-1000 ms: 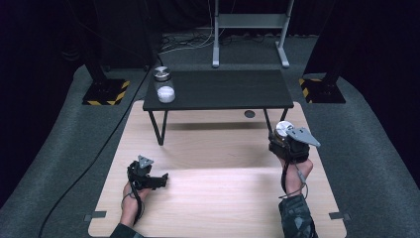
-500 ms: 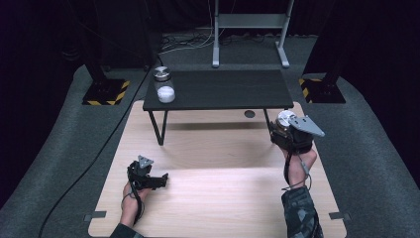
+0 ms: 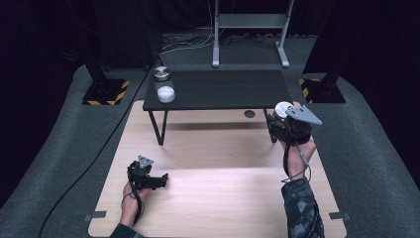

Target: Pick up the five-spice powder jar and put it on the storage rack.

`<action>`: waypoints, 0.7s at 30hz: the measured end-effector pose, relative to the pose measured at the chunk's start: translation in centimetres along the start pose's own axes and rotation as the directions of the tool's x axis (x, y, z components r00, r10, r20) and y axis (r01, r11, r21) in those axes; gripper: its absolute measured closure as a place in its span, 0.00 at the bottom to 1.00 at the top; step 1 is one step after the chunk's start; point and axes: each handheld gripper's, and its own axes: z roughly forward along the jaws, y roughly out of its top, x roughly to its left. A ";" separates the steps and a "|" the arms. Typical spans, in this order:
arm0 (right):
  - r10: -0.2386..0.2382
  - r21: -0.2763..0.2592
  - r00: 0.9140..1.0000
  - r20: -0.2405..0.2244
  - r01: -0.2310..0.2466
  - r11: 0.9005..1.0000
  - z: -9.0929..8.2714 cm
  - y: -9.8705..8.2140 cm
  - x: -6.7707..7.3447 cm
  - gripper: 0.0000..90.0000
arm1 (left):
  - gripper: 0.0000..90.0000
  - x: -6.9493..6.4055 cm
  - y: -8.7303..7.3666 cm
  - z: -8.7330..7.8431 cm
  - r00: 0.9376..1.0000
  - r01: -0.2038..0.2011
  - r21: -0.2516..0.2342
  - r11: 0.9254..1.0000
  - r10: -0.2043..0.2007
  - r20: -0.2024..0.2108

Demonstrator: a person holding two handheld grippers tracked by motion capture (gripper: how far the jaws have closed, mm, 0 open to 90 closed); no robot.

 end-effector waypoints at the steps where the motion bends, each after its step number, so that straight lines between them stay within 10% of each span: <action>1: 0.001 0.001 1.000 -0.002 -0.001 1.000 0.1 0.1 -0.1 0.33 | 0.00 0.0 0.0 0.0 1.000 0.000 0.000 1.000 0.000 0.000; 21: -0.026 -0.002 1.000 -0.006 0.026 1.000 0.6 3.1 -0.6 0.33 | 0.00 0.0 0.0 0.0 1.000 -0.002 0.000 1.000 0.002 0.002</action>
